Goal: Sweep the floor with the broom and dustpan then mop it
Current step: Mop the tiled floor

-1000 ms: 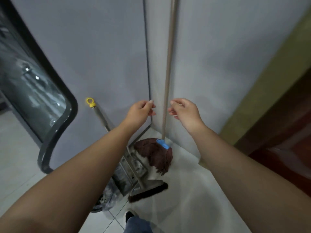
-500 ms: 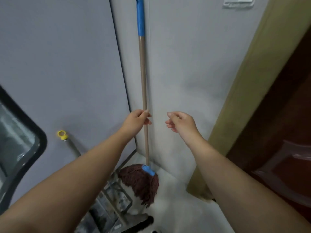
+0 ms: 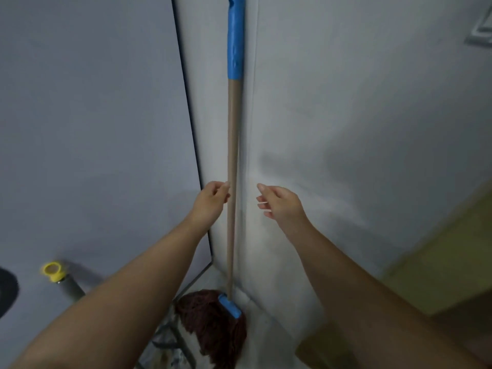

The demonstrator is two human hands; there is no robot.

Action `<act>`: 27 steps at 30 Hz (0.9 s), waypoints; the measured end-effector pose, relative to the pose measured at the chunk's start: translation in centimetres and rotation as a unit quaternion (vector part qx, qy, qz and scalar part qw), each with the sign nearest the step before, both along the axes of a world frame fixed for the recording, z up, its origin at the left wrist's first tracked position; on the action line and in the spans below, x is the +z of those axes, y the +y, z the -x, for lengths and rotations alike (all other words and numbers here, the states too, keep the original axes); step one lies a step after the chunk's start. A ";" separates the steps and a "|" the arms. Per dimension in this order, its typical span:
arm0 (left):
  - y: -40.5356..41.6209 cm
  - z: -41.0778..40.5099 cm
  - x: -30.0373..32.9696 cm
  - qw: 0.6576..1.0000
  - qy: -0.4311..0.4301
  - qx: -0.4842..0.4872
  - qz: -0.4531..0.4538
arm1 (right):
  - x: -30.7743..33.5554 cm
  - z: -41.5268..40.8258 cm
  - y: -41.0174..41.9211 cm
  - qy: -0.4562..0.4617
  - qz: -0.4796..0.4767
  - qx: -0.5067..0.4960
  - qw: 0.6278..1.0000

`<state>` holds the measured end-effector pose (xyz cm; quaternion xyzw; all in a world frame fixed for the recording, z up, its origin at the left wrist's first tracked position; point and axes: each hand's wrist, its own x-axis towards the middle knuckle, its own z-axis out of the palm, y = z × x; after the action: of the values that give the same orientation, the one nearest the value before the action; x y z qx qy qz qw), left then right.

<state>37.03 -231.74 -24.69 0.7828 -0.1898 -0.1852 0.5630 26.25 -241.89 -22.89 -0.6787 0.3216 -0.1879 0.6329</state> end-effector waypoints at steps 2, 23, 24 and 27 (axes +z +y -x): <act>-0.8 -1.2 -1.1 1.000 0.021 0.007 -0.009 | -0.7 -2.1 -1.0 0.014 0.005 0.011 1.000; -7.8 -6.2 -5.2 0.994 0.074 0.077 0.007 | -4.6 -15.9 -5.3 -0.044 0.046 0.154 0.986; -7.5 -6.0 -5.1 0.995 0.072 0.073 0.003 | -4.4 -15.5 -5.0 -0.050 0.049 0.154 0.985; -6.1 -4.7 -4.3 0.997 0.054 0.048 0.006 | -3.6 -14.0 -3.9 -0.067 0.053 0.154 0.984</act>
<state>41.70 -237.87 -28.95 0.7768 -0.1224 -0.1985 0.5850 40.22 -245.75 -26.47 -0.7386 0.1599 -0.1504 0.6374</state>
